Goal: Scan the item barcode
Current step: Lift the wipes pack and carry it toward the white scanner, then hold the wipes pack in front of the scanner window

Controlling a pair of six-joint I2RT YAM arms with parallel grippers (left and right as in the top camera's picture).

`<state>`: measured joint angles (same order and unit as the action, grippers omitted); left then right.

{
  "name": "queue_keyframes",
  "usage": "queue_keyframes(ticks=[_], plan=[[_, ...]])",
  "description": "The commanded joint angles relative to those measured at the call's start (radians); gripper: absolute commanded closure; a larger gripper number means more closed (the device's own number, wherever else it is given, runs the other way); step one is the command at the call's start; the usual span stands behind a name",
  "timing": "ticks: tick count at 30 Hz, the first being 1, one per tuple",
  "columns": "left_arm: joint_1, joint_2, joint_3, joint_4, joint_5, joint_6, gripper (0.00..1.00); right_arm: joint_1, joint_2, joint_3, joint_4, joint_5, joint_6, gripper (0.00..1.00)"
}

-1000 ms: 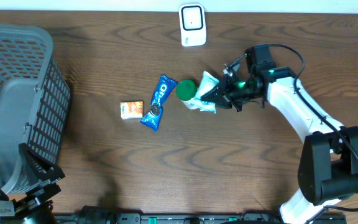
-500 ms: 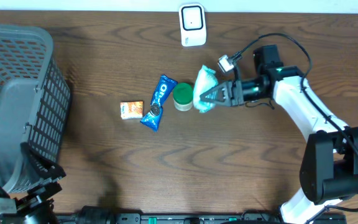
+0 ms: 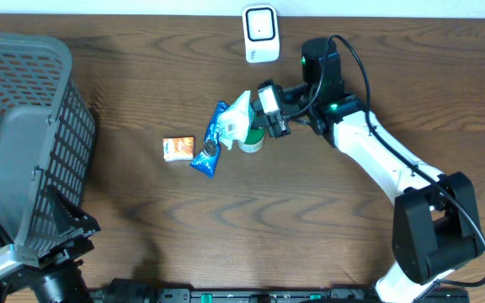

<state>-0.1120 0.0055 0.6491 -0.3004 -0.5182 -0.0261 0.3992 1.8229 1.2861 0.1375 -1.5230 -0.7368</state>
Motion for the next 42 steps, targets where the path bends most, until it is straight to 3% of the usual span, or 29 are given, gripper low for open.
queue_keyframes(ticks=[1, 9, 15, 19, 22, 24, 25, 34, 39, 40, 42], plan=[[0.005, -0.003, 0.002, -0.006, 0.01, -0.002, 0.02, 0.039, -0.026, 0.012, 0.084, -0.038, 0.069, 0.99], [0.005, -0.003, -0.006, -0.055, 0.01, -0.002, 0.02, 0.099, -0.026, 0.012, 0.502, -0.038, 0.071, 0.99], [0.005, -0.003, -0.013, -0.062, 0.01, -0.002, 0.02, 0.1, -0.026, 0.011, 0.558, -0.038, 0.204, 0.99], [0.005, -0.003, -0.013, -0.062, 0.01, -0.002, 0.02, 0.1, -0.026, 0.011, 0.558, -0.038, 0.474, 0.99], [0.005, -0.003, -0.013, -0.062, 0.01, -0.002, 0.02, 0.092, -0.026, 0.011, 0.546, -0.038, 0.844, 0.99], [0.005, -0.003, -0.014, -0.063, 0.01, -0.002, 0.02, 0.079, -0.026, 0.011, 0.521, -0.038, 1.197, 0.99], [0.005, -0.003, -0.015, -0.063, 0.01, -0.002, 0.02, 0.07, -0.026, 0.01, 0.521, -0.038, 1.306, 0.99], [0.005, -0.003, -0.049, -0.072, 0.014, -0.016, 0.02, 0.015, -0.025, 0.0, 0.471, -0.034, 1.643, 0.99], [0.005, 0.0, -0.126, -0.063, 0.011, -0.295, 0.02, -0.052, -0.024, 0.0, 0.472, 0.047, 1.736, 0.99], [0.005, 0.0, -0.174, -0.013, 0.005, -0.46, 0.02, -0.08, -0.024, 0.0, 0.47, 0.085, 1.722, 0.98], [0.005, 0.0, -0.235, 0.061, 0.005, -0.611, 0.02, -0.109, -0.024, 0.0, 0.453, 0.126, 1.697, 0.99]])
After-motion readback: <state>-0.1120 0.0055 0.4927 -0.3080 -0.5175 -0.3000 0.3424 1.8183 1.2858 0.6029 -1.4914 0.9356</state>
